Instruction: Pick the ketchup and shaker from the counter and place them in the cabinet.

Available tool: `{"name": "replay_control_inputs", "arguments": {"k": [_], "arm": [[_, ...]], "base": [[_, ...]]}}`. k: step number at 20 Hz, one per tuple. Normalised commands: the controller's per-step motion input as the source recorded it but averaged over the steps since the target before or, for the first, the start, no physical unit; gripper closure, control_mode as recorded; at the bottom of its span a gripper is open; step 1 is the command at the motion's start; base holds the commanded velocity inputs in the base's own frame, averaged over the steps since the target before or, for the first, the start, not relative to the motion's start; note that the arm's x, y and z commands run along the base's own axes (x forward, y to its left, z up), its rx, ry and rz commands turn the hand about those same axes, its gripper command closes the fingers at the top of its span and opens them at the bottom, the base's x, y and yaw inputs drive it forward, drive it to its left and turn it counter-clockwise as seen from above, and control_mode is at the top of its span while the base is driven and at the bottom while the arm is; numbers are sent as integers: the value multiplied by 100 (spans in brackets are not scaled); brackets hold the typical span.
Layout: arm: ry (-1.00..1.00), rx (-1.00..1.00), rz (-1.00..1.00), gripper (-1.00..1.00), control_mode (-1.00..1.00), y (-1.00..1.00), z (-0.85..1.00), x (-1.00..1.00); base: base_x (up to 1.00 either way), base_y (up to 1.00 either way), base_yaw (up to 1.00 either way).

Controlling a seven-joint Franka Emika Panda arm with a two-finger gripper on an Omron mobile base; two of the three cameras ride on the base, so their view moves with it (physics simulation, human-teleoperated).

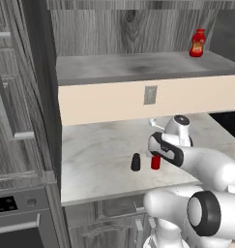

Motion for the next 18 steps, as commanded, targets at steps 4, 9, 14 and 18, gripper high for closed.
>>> {"name": "replay_control_inputs", "arguments": {"k": [4,9,14,18], "arm": [[0,0,0,100,-100,13,-14,10],[0,0,1,100,-100,20,-21,5],[0,0,3,100,-100,21,-26,0],[-7,-1,0,100,-100,5,-3,-19]], "base": [[0,0,0],[0,0,0],[0,0,0],[0,0,0]]}}
